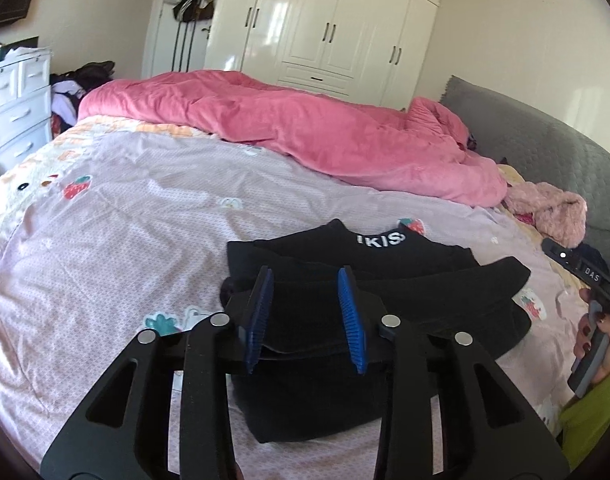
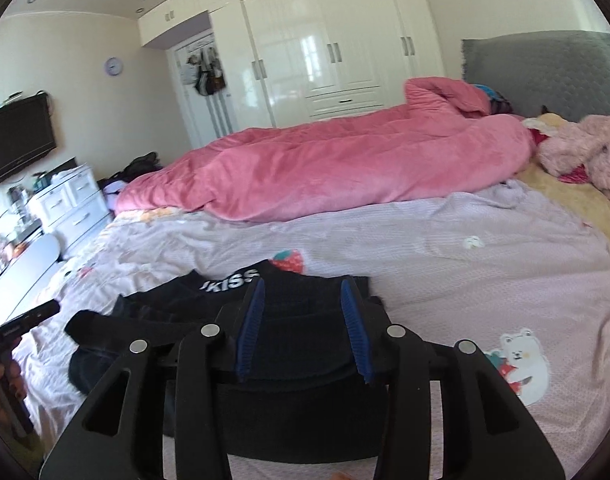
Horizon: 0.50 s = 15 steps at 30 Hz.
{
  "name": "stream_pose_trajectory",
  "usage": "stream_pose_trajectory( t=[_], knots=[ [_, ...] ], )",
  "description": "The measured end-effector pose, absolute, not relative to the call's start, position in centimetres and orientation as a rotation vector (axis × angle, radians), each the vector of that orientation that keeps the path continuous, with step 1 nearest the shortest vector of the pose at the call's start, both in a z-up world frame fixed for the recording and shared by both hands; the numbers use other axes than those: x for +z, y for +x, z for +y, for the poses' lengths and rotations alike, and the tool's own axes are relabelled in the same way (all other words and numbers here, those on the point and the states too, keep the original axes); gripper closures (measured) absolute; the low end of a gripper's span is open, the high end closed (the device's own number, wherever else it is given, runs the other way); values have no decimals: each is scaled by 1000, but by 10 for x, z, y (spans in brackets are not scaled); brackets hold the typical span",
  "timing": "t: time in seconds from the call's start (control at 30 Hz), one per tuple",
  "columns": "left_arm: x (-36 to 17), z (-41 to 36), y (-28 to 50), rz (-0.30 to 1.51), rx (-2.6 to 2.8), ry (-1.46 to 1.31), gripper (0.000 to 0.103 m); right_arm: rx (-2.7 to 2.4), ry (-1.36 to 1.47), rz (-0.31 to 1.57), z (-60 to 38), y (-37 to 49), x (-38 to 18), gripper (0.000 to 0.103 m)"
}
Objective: Fold small clothes
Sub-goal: 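Lower the hem near the collar and open both grippers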
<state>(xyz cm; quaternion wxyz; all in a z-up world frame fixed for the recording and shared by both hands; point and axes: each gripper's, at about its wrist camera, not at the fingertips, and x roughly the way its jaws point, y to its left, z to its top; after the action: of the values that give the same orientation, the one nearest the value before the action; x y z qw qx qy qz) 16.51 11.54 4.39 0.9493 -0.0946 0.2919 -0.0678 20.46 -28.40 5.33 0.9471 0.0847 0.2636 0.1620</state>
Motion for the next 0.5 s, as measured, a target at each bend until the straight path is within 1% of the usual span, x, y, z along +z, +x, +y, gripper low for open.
stream_pose_trajectory(
  t=[0.13,0.17,0.2,0.23,0.3,0.4,0.5],
  knots=[
    [37,95,164,630,-203,-171,77,399,114,575,-261,202,50,63],
    [33,90,164,644,-216,-161,75,412,105,586,-257,202,48,62],
    [30,85,165,656,-226,-151,69,430,97,605,-251,203,45,62],
    [25,79,165,671,-236,-140,64,444,87,621,-246,202,42,62],
    [19,71,166,692,-253,-125,64,472,70,644,-236,201,38,61],
    [11,61,166,727,-279,-101,60,525,50,687,-220,198,30,58],
    [3,54,168,770,-306,-92,60,570,22,739,-204,197,22,56]
  ],
)
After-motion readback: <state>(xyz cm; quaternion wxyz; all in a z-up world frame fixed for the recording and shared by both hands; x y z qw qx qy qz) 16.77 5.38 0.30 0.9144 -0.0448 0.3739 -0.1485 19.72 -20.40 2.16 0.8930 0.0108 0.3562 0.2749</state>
